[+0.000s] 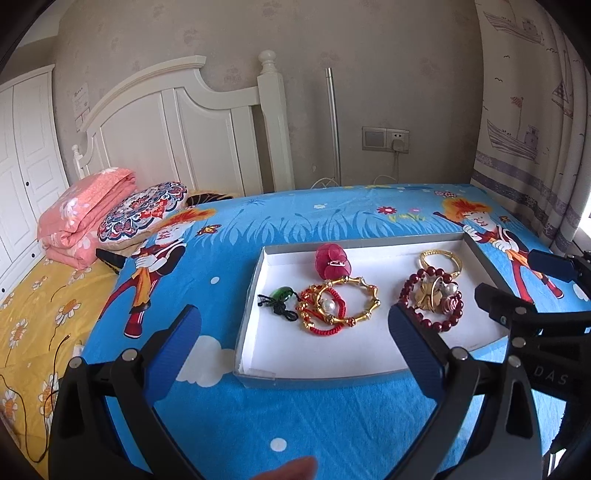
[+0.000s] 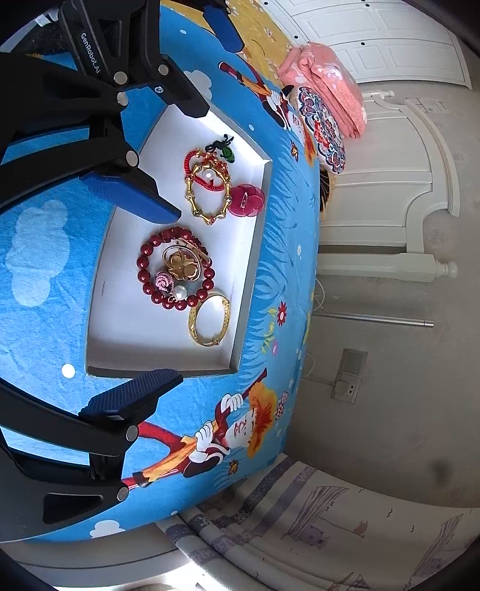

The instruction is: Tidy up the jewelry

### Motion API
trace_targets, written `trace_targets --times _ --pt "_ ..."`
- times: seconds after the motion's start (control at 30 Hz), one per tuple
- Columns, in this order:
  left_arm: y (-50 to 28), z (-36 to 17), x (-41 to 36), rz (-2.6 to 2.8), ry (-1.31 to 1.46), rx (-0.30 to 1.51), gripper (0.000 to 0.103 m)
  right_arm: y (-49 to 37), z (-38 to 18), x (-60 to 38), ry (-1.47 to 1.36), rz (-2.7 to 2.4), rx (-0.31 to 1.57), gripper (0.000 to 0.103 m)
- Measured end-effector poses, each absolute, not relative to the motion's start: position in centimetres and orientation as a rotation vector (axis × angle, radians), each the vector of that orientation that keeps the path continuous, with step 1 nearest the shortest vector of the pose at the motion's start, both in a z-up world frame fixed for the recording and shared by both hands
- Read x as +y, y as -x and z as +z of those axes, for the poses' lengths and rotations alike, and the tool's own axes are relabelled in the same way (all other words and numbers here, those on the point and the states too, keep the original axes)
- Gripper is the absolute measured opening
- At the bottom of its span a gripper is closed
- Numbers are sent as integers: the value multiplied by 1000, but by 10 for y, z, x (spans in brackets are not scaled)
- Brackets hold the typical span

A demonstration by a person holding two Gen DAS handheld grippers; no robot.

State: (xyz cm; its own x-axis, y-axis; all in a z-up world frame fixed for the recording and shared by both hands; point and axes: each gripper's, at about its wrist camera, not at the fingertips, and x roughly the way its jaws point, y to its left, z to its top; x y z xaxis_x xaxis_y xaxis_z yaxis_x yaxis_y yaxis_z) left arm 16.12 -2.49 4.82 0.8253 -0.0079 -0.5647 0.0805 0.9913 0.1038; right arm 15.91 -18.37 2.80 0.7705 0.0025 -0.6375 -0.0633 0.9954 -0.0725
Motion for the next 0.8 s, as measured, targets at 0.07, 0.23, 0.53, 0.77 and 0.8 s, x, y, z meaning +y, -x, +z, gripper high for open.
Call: trace_targets --times 0.07,0.23,0.53,0.77,0.8 --pt "-160 49 -23 -55 -104 624 98 -155 29 -185 85 41 687 77" --pt "-160 45 -22 -56 -105 641 98 -153 25 -186 85 42 693 78" --pt "-168 40 -19 -54 -102 668 98 -157 19 -189 87 32 711 79" --pt "-168 40 -20 -56 -103 668 98 -157 17 -187 93 33 716 81" --pt "-168 40 -20 -57 -102 668 98 -157 17 -187 93 33 716 81"
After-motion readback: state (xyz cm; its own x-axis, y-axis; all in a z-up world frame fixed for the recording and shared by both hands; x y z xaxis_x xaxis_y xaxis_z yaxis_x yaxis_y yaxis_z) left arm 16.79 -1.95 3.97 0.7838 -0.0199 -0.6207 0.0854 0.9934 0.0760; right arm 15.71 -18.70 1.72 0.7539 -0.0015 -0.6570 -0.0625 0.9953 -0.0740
